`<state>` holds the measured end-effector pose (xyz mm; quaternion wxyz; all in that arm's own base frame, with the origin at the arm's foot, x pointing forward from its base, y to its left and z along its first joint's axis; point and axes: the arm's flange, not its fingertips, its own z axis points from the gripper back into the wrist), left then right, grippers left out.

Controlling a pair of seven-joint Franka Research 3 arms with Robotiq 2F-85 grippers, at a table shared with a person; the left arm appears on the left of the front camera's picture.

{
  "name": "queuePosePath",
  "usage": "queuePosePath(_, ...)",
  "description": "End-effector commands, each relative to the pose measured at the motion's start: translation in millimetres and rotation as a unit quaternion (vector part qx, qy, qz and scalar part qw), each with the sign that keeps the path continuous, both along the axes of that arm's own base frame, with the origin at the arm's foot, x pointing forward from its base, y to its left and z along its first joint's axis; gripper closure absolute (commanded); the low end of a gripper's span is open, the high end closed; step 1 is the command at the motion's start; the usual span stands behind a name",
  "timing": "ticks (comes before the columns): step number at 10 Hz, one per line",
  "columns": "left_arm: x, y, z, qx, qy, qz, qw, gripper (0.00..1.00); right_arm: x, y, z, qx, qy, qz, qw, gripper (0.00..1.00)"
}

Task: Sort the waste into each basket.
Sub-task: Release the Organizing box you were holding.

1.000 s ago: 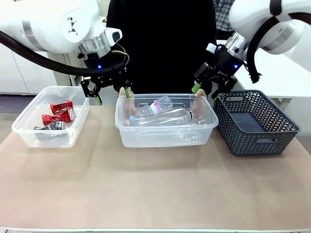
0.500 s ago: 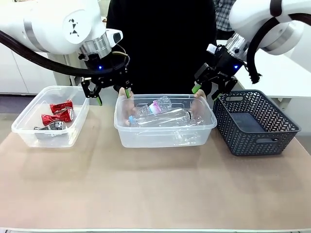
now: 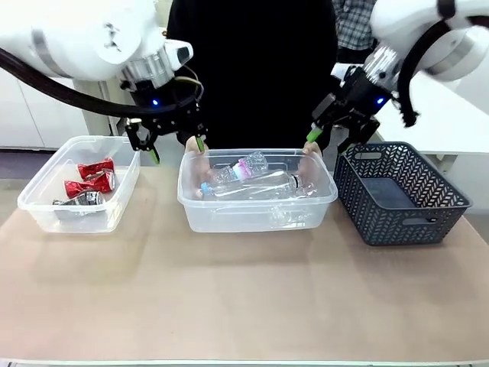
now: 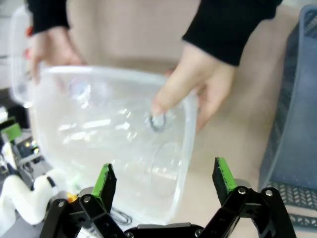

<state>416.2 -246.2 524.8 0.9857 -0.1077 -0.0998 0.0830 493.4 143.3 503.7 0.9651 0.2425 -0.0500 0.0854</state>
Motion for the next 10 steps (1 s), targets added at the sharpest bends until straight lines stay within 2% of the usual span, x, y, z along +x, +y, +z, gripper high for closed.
queuePosePath(1,-63,30,32,-0.025,-0.003,-0.046,0.999,0.0,-84,-51,39,0.072,-0.027,0.053,0.996,0.0)
queuePosePath(2,-90,42,38,-0.04,-0.002,-0.066,0.997,0.0,-116,-67,48,0.087,-0.041,0.05,0.994,0.0)
queuePosePath(3,-111,54,39,-0.053,-0.015,-0.061,0.997,0.0,-143,-78,50,0.078,-0.074,0.018,0.994,0.0)
queuePosePath(4,-119,58,35,-0.058,-0.012,-0.06,0.996,0.0,-159,-81,44,0.064,-0.089,0.017,0.994,0.0)
queuePosePath(5,-90,27,49,-0.034,-0.01,-0.051,0.998,0.0,-115,-67,60,0.073,-0.045,0.031,0.996,0.0)
queuePosePath(6,-90,27,49,-0.034,-0.01,-0.051,0.998,0.0,-115,-67,60,0.073,-0.045,0.031,0.996,0.0)
queuePosePath(7,-90,27,49,-0.034,-0.01,-0.051,0.998,0.0,-156,-81,62,0.077,-0.068,0.023,0.994,0.0)
queuePosePath(8,-113,40,49,-0.038,-0.014,-0.052,0.998,0.0,-146,-68,61,0.114,-0.041,0.062,0.991,0.0)
queuePosePath(9,-109,67,59,-0.153,-0.025,-0.085,0.984,0.0,-144,-94,78,0.262,-0.03,0.061,0.963,0.0)
queuePosePath(10,-116,125,62,-0.322,-0.035,-0.073,0.943,0.0,-147,-145,96,0.442,0.0,0.004,0.897,0.0)
